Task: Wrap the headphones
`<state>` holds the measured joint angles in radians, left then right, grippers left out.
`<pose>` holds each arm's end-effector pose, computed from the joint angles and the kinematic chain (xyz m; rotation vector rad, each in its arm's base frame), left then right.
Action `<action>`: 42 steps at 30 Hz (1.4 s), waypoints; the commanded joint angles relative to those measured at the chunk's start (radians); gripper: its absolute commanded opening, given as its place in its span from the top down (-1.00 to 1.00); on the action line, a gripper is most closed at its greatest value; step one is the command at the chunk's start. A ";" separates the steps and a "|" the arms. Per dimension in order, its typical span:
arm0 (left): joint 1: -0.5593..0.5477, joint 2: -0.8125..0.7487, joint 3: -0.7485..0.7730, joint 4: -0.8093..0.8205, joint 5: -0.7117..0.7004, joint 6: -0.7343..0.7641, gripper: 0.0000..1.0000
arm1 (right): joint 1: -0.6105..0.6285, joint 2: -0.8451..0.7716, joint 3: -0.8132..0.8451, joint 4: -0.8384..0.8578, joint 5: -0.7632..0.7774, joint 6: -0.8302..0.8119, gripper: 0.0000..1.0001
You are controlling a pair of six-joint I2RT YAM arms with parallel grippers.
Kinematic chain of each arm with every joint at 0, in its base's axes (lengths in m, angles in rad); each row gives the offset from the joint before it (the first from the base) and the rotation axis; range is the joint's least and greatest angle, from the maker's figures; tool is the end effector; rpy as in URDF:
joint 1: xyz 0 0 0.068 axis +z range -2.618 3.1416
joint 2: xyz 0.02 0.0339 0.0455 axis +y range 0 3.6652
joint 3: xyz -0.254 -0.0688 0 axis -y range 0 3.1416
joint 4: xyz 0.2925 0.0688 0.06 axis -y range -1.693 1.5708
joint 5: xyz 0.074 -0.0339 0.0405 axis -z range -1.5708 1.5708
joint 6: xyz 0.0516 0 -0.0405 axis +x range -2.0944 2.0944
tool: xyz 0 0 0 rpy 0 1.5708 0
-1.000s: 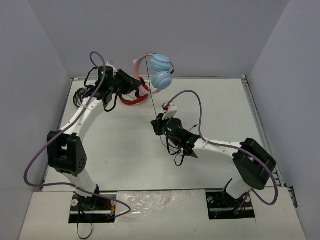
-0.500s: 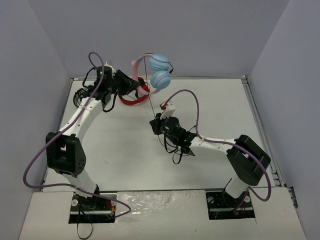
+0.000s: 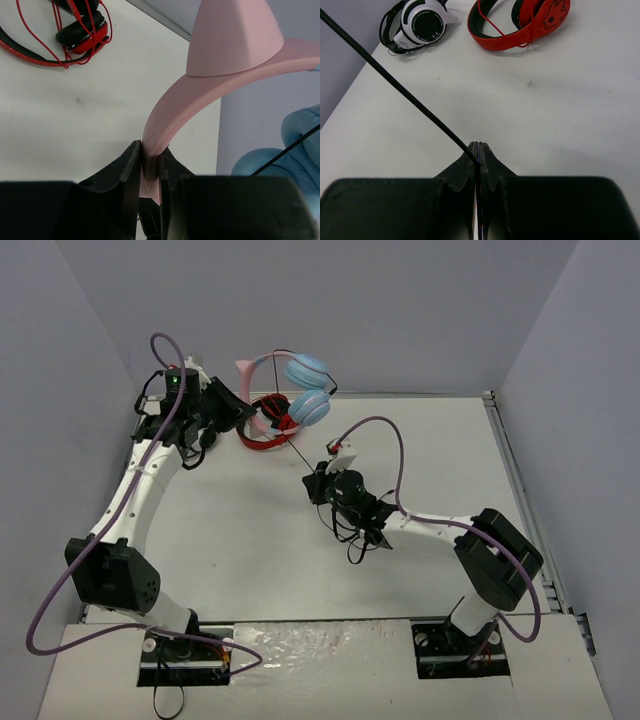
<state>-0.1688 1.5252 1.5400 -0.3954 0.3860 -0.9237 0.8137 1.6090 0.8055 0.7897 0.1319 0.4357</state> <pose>0.4040 -0.0885 0.3863 -0.5078 2.0232 -1.0726 0.2804 0.2869 0.1967 -0.2044 1.6406 0.8633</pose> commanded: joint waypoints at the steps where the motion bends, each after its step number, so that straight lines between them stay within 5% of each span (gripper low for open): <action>1: 0.028 -0.130 0.131 0.092 0.002 0.008 1.00 | -0.020 -0.027 -0.016 -0.012 0.007 0.013 1.00; 42: 0.048 -0.292 0.232 -0.119 0.155 0.050 1.00 | -0.087 0.174 0.145 0.129 -0.157 0.052 0.94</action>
<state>-0.1341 1.3176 1.6756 -0.6043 0.4703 -0.8223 0.7457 1.7650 0.8913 0.8874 -0.0191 0.4769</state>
